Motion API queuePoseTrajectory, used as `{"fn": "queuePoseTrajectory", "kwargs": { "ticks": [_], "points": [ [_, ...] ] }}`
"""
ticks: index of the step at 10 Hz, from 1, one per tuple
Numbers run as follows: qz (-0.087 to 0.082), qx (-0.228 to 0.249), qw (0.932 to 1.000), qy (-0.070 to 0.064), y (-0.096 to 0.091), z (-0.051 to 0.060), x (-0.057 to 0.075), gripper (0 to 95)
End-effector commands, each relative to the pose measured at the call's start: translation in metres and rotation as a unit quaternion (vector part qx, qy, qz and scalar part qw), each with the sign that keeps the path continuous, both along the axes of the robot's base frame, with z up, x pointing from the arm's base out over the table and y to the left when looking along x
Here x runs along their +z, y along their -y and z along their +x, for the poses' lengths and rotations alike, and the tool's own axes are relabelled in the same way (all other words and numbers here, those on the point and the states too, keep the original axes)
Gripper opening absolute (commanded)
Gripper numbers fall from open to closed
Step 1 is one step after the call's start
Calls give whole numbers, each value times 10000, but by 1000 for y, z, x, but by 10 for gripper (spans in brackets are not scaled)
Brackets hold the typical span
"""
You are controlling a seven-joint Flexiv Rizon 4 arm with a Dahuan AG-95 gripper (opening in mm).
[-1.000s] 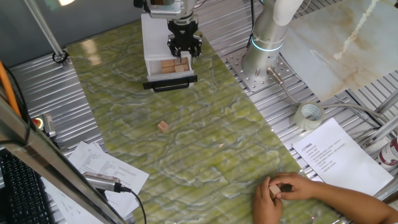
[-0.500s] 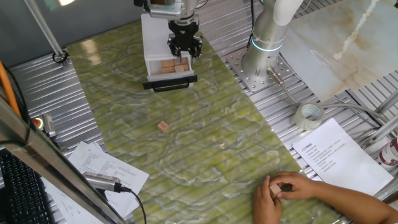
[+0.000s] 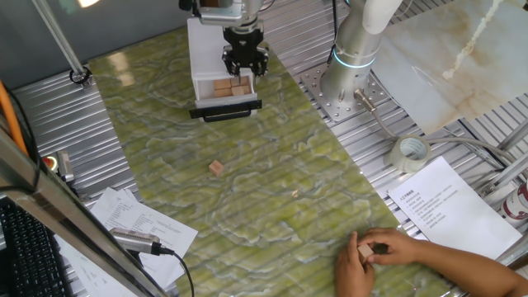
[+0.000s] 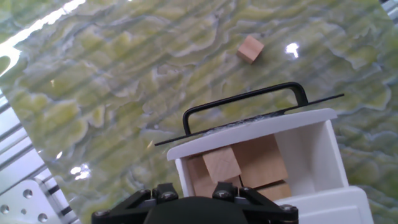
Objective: Take something out of a drawer
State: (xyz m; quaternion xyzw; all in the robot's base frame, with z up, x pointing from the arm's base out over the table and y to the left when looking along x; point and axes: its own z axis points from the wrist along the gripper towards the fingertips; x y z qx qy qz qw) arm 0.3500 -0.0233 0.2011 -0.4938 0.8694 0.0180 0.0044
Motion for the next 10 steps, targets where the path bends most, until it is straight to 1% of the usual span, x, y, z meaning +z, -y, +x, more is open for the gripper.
{"fn": "queuePoseTrajectory", "kwargs": {
  "ticks": [1,5,7,9,10],
  "points": [
    [71,52,10000,44,3,-1,-1,380],
    [122,61,9999,83,13,-2,-5,380],
    [201,74,9997,98,14,-2,-5,380],
    [215,81,9997,126,14,-2,-5,380],
    [248,110,9995,141,16,-2,-7,380]
  ]
}}
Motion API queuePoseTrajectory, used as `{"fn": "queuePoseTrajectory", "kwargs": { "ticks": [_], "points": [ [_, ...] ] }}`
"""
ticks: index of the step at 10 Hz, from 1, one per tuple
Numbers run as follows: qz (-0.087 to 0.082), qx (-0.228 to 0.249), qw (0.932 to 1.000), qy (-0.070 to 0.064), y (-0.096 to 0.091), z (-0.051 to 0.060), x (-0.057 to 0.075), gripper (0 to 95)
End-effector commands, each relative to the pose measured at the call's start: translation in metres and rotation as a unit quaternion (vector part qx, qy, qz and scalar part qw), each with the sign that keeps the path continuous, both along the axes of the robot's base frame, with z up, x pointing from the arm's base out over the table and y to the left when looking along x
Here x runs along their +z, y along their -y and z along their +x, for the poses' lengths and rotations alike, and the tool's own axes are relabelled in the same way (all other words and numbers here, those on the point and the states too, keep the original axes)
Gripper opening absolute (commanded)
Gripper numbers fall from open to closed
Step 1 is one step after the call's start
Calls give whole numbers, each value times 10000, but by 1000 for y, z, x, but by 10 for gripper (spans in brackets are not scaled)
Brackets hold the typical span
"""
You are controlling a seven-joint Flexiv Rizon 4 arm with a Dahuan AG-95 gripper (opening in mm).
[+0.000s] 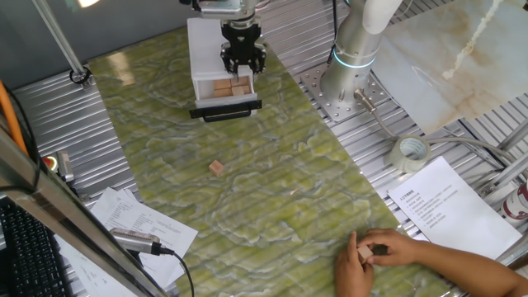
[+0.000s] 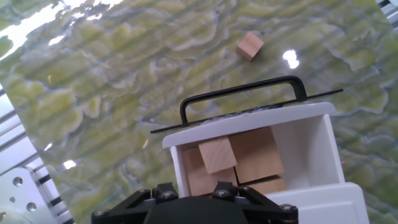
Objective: Take something out of a drawer
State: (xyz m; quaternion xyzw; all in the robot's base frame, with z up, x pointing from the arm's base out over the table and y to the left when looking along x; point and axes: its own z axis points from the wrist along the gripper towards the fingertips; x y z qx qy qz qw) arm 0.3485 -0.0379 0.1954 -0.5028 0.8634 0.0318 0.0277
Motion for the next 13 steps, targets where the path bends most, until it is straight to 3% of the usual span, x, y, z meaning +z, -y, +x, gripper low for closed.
{"fn": "queuePoseTrajectory", "kwargs": {
  "ticks": [1,4,9,13],
  "points": [
    [85,26,10000,12,3,-1,-2,380],
    [168,25,9998,50,5,-1,-3,380],
    [117,-299,9995,-1,-14,1,7,380],
    [121,-176,9998,19,-13,1,7,380]
  ]
}}
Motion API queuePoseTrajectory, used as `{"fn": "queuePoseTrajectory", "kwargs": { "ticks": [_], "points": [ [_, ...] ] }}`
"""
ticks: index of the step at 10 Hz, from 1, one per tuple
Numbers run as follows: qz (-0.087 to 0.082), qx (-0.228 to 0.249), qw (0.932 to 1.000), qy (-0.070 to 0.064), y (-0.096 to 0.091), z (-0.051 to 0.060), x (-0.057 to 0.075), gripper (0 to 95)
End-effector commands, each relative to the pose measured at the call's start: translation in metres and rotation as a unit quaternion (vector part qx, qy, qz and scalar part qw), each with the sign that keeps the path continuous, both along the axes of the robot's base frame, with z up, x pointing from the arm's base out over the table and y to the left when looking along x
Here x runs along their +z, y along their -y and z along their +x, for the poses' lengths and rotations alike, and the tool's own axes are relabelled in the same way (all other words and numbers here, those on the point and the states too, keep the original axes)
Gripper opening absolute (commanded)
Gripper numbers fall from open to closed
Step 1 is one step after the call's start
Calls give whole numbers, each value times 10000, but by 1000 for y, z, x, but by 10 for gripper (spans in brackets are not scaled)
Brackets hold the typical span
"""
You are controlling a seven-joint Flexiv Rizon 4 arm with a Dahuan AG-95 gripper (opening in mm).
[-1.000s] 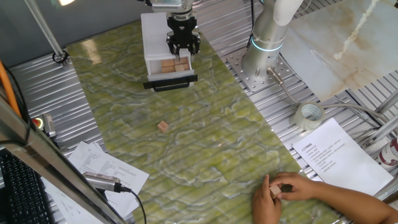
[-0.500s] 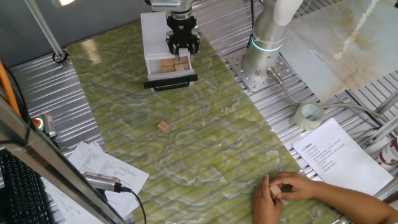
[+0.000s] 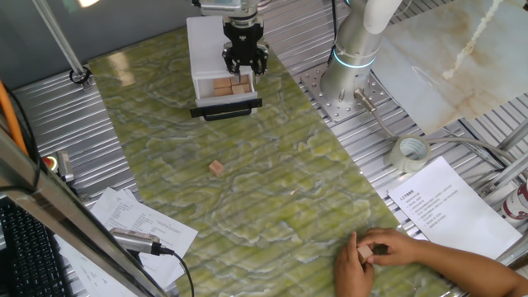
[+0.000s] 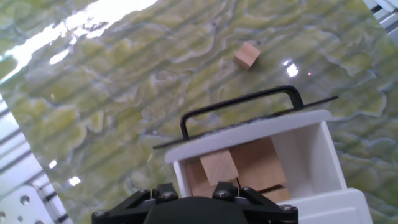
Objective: Take something out of a drawer
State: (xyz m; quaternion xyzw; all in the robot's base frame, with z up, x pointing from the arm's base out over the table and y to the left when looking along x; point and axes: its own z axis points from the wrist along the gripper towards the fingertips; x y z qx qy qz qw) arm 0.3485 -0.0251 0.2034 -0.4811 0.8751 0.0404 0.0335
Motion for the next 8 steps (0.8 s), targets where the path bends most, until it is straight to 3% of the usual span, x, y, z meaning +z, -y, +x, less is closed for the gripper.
{"fn": "queuePoseTrajectory", "kwargs": {
  "ticks": [1,8],
  "points": [
    [24,186,9998,62,0,1,-1,380],
    [2,565,9978,344,3,0,-2,380]
  ]
}}
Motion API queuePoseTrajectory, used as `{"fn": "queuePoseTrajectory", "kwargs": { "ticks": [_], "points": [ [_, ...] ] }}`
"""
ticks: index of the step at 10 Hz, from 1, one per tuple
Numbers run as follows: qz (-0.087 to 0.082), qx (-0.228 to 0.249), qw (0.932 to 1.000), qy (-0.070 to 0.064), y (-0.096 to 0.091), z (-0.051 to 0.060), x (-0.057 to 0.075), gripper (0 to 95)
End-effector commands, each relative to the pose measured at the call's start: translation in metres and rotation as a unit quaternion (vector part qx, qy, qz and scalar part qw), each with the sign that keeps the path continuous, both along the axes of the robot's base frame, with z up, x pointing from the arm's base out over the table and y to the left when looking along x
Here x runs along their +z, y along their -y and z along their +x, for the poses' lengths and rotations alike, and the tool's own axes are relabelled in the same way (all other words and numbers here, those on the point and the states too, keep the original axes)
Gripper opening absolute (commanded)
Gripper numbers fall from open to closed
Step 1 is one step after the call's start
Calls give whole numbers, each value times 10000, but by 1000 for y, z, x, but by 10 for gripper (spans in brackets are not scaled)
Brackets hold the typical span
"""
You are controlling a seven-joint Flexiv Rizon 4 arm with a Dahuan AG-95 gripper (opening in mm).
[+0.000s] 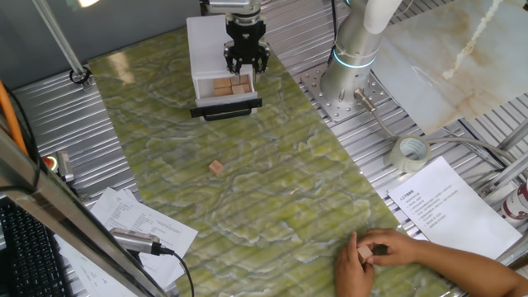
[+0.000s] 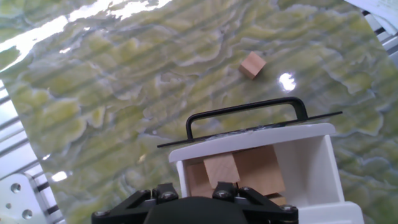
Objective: Take something out of a drawer
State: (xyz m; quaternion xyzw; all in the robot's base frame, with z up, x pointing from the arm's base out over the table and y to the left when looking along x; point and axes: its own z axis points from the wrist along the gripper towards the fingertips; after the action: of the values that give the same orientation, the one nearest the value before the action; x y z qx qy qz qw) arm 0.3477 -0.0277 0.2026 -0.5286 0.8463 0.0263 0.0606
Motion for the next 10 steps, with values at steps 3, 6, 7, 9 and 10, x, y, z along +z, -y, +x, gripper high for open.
{"fn": "queuePoseTrajectory", "kwargs": {
  "ticks": [3,6,7,9,10],
  "points": [
    [-1,43,10000,25,2,1,-2,380],
    [71,123,9999,54,2,1,-2,380],
    [67,122,9999,49,2,1,-2,380],
    [64,98,9999,49,2,1,-2,380],
    [62,116,9999,53,2,1,-2,380]
  ]
}}
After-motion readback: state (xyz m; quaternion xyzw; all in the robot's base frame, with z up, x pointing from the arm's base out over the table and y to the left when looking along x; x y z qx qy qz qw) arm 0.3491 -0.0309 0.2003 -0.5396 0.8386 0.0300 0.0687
